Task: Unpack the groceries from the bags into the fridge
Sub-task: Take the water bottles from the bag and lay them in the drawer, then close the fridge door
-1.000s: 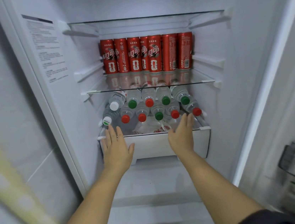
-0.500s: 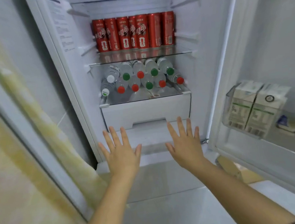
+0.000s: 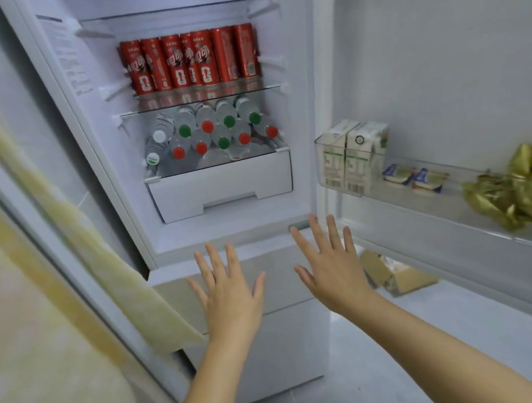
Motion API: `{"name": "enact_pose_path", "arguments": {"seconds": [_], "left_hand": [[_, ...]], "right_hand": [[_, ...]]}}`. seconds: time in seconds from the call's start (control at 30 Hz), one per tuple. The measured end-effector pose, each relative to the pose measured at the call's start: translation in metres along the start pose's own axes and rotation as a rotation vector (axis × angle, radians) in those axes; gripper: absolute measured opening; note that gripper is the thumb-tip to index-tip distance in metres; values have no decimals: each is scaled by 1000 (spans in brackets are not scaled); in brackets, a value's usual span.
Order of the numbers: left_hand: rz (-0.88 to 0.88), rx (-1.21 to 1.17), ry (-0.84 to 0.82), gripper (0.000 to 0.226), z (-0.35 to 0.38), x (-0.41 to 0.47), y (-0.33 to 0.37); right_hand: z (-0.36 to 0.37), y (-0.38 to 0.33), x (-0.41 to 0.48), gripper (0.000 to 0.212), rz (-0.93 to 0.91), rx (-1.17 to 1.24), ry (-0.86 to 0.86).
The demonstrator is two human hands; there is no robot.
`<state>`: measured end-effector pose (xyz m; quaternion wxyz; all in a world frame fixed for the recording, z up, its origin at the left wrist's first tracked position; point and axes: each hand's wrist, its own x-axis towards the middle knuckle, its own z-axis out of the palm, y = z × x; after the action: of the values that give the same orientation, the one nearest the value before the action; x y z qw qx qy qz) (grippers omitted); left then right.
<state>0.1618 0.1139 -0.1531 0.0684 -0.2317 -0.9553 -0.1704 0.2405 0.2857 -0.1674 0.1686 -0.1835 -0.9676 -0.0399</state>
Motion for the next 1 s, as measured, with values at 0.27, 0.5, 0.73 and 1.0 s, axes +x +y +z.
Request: {"name": "enact_pose_path", "arguments": {"seconds": [0.27, 0.5, 0.73, 1.0], "left_hand": [[24, -101, -13, 78, 6, -76, 88], [85, -171, -19, 81, 5, -153, 174], [389, -250, 95, 81, -27, -171, 265], [618, -158, 94, 74, -47, -165, 352]], "right_hand": [[-33, 82, -93, 64, -46, -49, -60], [-61, 159, -193, 65, -90, -116, -137], [-115, 226, -249, 64, -39, -120, -127], [-160, 279, -268, 62, 115, -164, -54]]}}
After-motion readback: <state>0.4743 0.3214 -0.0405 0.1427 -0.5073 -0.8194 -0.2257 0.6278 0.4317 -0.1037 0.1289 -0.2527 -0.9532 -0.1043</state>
